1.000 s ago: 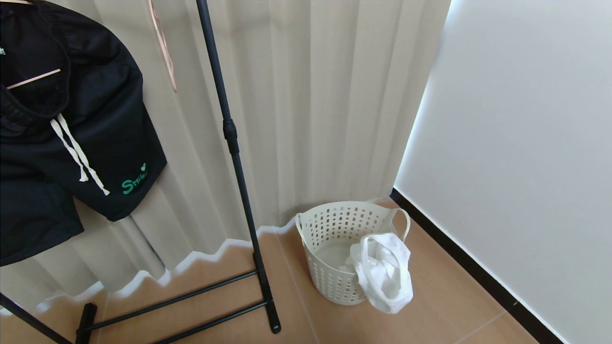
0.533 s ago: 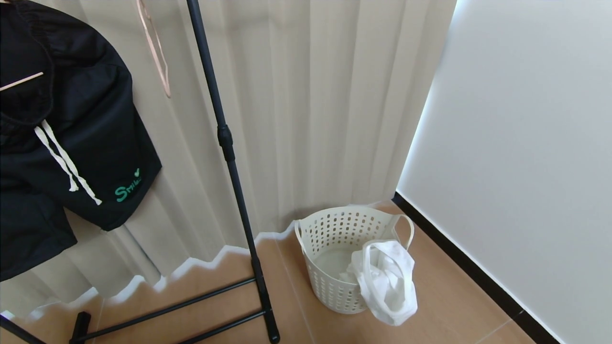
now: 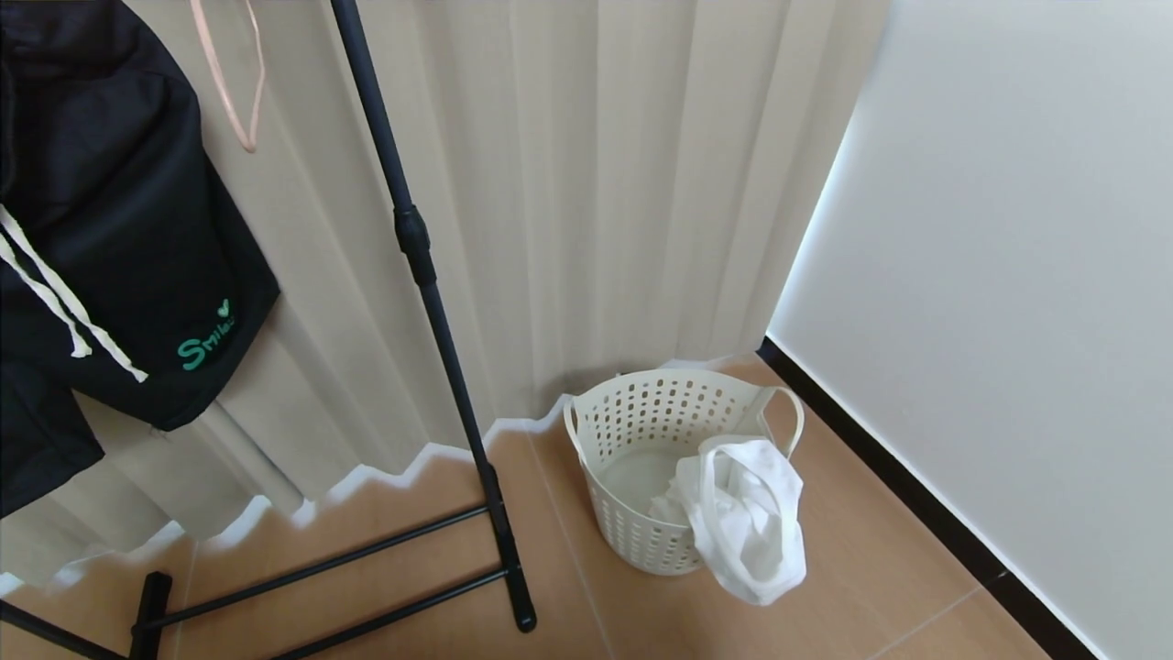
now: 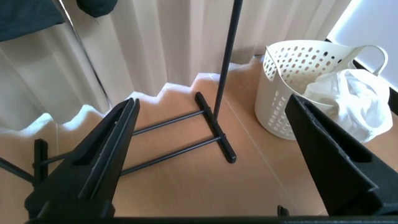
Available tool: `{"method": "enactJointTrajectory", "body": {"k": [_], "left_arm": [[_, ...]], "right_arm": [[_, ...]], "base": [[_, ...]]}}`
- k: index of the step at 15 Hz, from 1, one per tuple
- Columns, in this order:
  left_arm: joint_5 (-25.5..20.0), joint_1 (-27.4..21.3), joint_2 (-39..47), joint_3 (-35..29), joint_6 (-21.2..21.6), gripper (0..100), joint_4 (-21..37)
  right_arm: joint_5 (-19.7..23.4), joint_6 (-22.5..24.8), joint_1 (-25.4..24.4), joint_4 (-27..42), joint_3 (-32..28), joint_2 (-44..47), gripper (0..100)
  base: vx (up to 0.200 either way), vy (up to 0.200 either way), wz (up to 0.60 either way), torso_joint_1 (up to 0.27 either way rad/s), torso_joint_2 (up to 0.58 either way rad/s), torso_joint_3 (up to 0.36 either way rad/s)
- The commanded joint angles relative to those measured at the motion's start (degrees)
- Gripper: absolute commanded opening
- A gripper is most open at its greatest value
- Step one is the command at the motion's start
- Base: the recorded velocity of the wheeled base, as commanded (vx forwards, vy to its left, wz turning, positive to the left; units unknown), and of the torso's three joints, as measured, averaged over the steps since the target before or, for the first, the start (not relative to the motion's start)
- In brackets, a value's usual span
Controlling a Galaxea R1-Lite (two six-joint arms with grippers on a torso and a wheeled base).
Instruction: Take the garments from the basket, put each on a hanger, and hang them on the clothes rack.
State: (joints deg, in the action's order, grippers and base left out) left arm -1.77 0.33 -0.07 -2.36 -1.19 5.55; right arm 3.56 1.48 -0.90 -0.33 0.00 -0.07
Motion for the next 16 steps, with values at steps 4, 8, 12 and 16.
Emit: {"method": "enactJointTrajectory", "body": {"k": [4, 8, 12, 16], "left_arm": [[0.01, 0.02, 0.07, -0.01, -0.04, 100, -0.01], [0.01, 0.02, 0.07, -0.01, -0.04, 100, -0.01], [0.10, 0.02, 0.07, -0.01, -0.12, 100, -0.01], [0.01, 0.02, 0.07, -0.01, -0.12, 100, -0.01]], "right_arm": [[0.04, 0.02, 0.02, -0.02, 0.00, 0.07, 100], [0.04, -0.07, 0.02, -0.02, 0.00, 0.07, 100], [0.04, -0.07, 0.02, -0.02, 0.00, 0.07, 100], [0.04, -0.07, -0.06, -0.02, 0.00, 0.07, 100]], "base": [[0.000, 0.000, 0.00, 0.000, 0.00, -0.196], [0.000, 0.000, 0.00, 0.005, 0.00, -0.198], [0.000, 0.000, 0.00, 0.002, 0.00, -0.200], [0.000, 0.000, 0.00, 0.007, 0.00, -0.199]]}}
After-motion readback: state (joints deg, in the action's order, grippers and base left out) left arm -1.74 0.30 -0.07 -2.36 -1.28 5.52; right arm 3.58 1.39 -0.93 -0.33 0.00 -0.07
